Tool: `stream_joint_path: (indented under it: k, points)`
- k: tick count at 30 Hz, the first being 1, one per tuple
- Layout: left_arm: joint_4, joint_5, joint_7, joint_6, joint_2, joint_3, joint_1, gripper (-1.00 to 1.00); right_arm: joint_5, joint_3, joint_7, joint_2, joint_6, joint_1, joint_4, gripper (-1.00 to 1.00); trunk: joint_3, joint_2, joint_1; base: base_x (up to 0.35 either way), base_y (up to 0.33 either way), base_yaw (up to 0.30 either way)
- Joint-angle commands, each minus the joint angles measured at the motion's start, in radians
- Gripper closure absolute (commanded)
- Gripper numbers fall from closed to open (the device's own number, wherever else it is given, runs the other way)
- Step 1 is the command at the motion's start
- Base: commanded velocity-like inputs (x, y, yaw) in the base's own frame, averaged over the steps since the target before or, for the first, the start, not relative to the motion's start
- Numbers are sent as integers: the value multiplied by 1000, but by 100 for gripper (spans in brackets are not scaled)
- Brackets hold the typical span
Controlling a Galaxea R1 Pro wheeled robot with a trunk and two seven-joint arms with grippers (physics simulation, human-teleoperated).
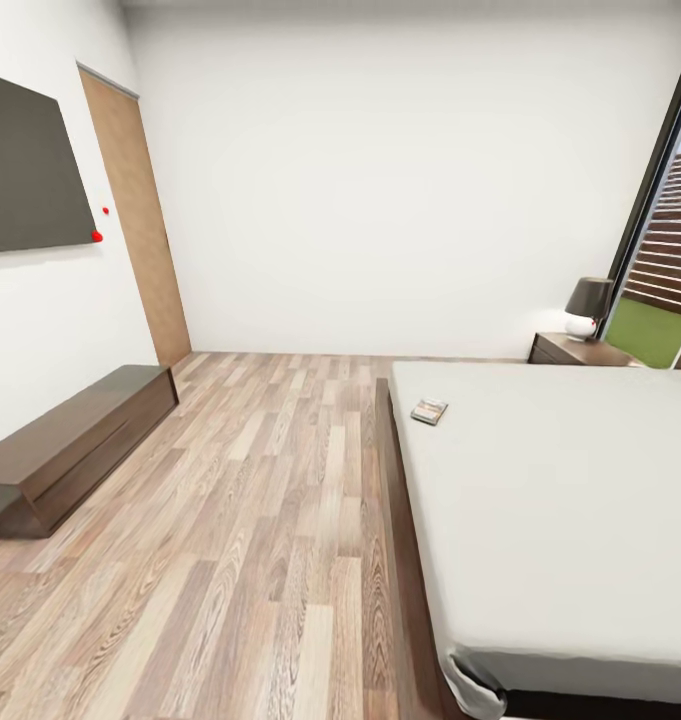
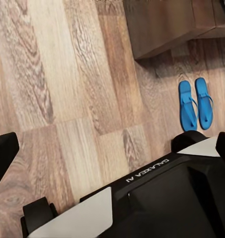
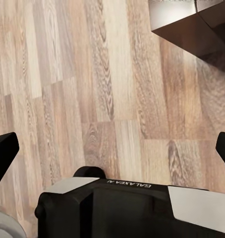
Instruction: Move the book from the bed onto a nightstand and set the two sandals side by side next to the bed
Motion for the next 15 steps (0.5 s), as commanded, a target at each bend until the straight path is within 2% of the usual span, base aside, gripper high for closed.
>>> stream_joint_path:
  k: [1,12,15]
  points:
    - [1,-11,-1,-8,0,5,-1,-100,2,-6,4,0,-1,-2,4,-100,2,7,-4,0,0,0]
    - [1,-10,0,-8,0,6,0,-100,2,-6,4,0,-1,-2,4,-100,37,84,-46,0,0,0]
    - [1,-9,0,-8,0,6,-1,-100,2,-6,4,0,-1,-1,4,-100,37,84,-46,0,0,0]
